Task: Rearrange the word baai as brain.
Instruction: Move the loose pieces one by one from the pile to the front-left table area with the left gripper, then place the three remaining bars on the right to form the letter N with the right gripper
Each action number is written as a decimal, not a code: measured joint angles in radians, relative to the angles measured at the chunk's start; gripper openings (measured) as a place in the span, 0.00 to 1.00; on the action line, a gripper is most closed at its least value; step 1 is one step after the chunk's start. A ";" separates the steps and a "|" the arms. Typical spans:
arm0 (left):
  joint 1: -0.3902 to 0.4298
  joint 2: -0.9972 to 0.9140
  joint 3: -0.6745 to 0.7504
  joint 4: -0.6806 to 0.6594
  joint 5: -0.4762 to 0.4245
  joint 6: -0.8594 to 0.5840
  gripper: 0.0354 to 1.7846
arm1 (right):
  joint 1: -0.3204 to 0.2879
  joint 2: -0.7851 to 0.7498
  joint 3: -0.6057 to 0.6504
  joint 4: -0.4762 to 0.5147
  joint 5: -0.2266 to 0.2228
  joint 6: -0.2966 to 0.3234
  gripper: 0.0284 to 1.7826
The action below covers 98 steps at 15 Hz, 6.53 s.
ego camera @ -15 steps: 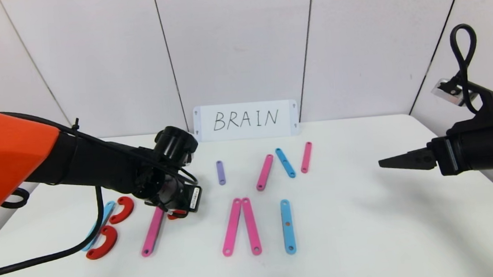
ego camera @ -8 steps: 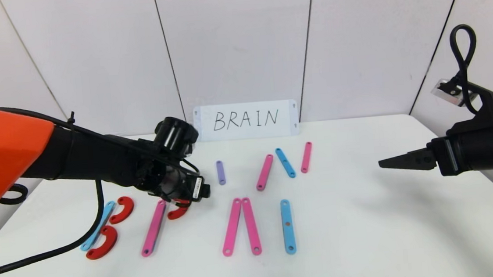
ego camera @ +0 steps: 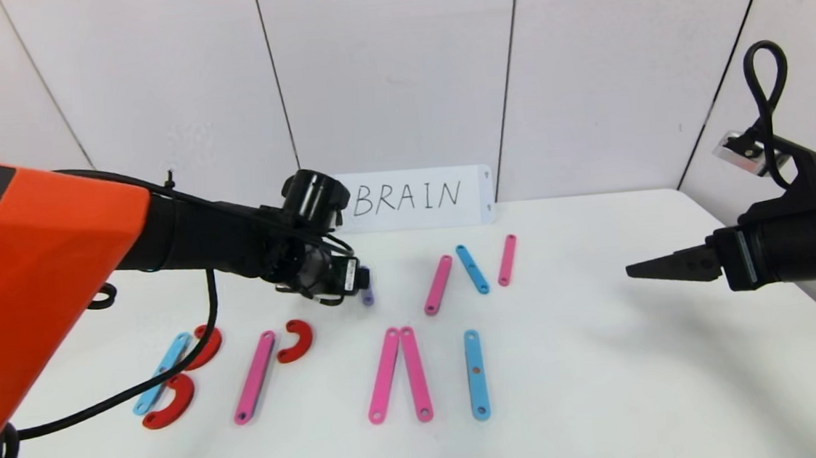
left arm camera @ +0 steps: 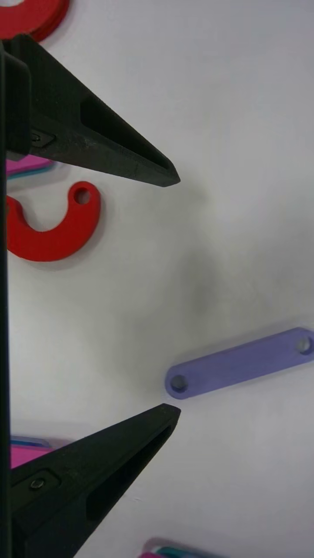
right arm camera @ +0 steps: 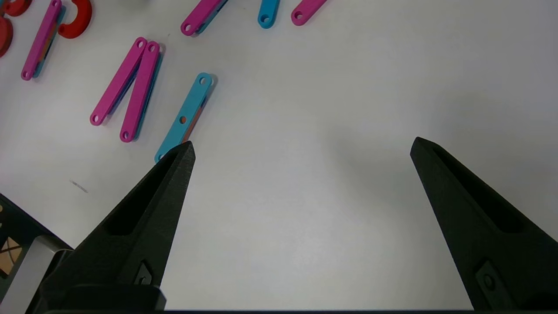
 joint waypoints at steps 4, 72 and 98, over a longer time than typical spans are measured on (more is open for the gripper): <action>-0.004 0.091 -0.120 0.009 0.011 -0.044 0.98 | -0.001 0.000 0.000 0.000 0.000 0.000 0.97; -0.143 -0.225 0.493 0.079 0.256 -0.717 0.17 | 0.010 0.001 0.009 0.000 0.002 0.000 0.97; 0.151 -0.516 0.465 0.017 -0.363 -0.060 0.98 | 0.201 0.009 -0.080 -0.033 -0.164 0.051 0.97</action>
